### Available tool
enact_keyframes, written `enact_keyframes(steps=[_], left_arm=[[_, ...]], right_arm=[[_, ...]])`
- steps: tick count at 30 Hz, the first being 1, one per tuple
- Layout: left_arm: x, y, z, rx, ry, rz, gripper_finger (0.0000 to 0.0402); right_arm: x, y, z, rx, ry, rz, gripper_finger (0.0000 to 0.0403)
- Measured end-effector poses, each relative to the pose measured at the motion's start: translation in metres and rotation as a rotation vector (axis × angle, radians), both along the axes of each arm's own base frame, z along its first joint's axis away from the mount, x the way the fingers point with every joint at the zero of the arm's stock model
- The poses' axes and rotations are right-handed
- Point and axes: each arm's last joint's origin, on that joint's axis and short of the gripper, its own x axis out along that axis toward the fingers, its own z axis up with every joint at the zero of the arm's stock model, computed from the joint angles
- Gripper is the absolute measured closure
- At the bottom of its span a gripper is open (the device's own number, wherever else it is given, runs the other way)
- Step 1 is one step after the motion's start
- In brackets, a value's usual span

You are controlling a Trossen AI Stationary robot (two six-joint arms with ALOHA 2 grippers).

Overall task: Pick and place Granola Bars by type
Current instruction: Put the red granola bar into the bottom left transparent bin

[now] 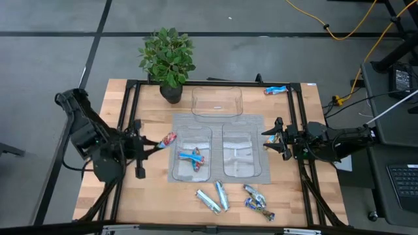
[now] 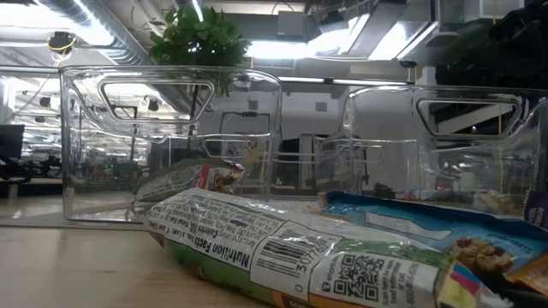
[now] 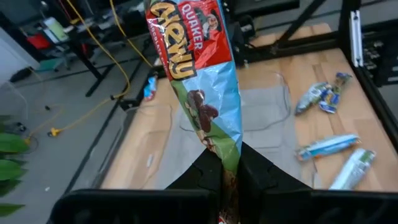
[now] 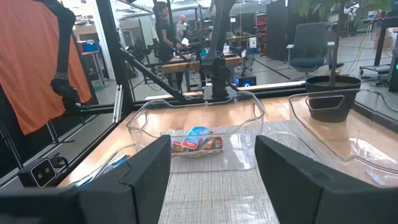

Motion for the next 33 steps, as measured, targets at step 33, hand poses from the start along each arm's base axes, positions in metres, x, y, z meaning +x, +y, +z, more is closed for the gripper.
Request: enact_keyframes(steps=[33], left_arm=[[0.033,0.074,0.001,-0.136,0.142,0.175,0.0387]], right_arm=[[0.0,0.0,0.0,-0.001,0.001,0.0,0.0167]])
